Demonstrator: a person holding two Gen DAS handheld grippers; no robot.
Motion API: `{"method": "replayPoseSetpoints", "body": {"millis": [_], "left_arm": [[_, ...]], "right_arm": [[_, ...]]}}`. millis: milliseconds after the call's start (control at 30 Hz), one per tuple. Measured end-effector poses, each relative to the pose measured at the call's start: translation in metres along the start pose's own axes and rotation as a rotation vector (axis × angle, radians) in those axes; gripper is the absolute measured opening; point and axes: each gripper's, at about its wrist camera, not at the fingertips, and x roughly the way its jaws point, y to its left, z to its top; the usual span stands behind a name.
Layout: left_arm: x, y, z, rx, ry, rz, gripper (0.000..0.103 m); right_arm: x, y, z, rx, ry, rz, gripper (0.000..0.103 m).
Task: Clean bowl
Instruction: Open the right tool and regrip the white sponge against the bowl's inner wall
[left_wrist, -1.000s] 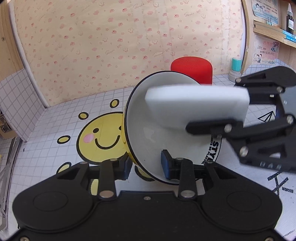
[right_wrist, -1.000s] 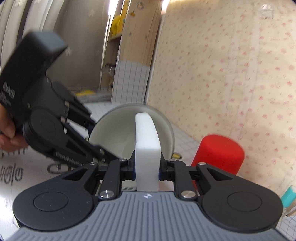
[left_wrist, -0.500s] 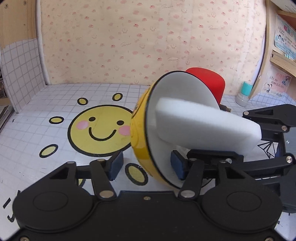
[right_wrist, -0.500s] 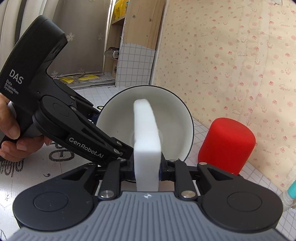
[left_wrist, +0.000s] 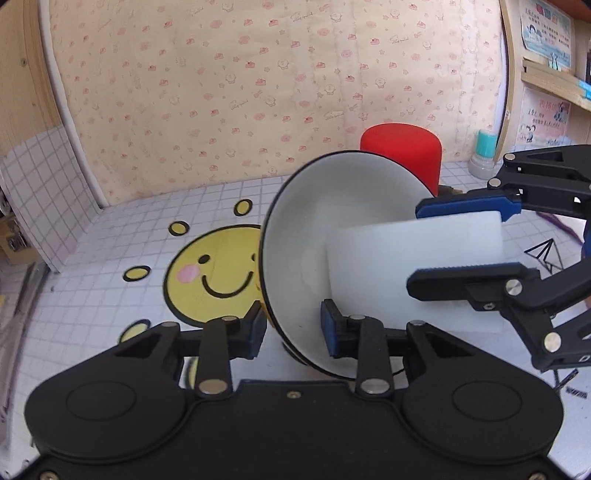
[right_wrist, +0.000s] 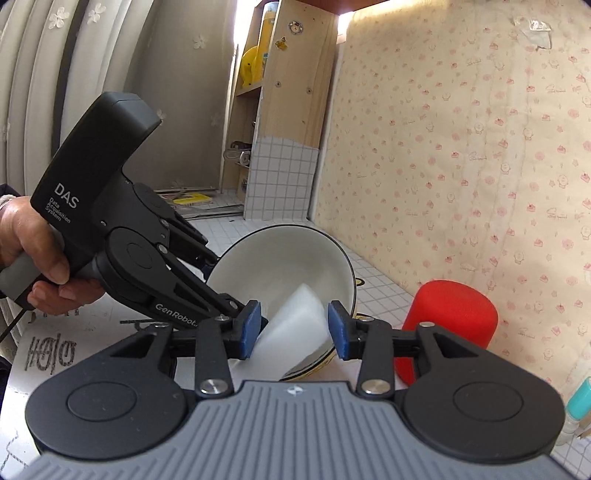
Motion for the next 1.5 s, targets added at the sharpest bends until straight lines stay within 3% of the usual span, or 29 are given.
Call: {"method": "replayPoseSetpoints", "body": {"millis": [200,300,533,600,667,733,833,933,1033,1200,1233,1500], "left_arm": [[-0.003,0.004,0.000,0.021,0.002,0.012,0.034],[0.000,-0.015,0.009,-0.015,0.017,0.053,0.034],[0.006,-0.016,0.008,-0.011,0.018,0.057,0.034],[0.008,-0.013,0.008,-0.030,0.026,0.044,0.034],[0.010,-0.006,0.008,-0.064,0.039,0.029,0.034],[0.012,-0.002,0.008,-0.083,0.042,0.021,0.034],[0.013,0.000,0.008,-0.085,0.041,0.023,0.034],[0.014,0.000,0.006,-0.089,0.038,0.028,0.034],[0.013,-0.002,0.005,-0.089,0.035,0.032,0.034],[0.007,-0.009,0.003,-0.085,0.029,0.046,0.034],[0.007,-0.010,0.003,-0.081,0.028,0.052,0.035],[0.006,-0.009,0.001,-0.075,0.024,0.062,0.038]], "right_arm": [[0.005,0.000,-0.001,0.023,0.042,0.037,0.039],[0.004,-0.001,-0.001,0.038,0.042,0.029,0.040],[-0.004,0.003,-0.001,0.005,0.040,0.016,0.043],[-0.010,0.003,0.000,-0.003,0.030,0.022,0.050],[-0.014,0.007,-0.001,-0.017,0.011,0.017,0.075],[-0.016,0.010,-0.003,-0.037,0.011,-0.014,0.089],[-0.020,0.011,-0.005,-0.044,0.024,-0.033,0.089],[-0.023,0.004,-0.006,0.026,0.020,-0.036,0.089],[-0.025,-0.004,-0.012,0.145,0.014,-0.021,0.086],[-0.019,-0.005,-0.021,0.296,0.017,0.022,0.059],[-0.018,-0.006,-0.021,0.317,0.008,0.037,0.043],[-0.018,-0.010,-0.022,0.378,-0.007,0.082,0.037]]}}
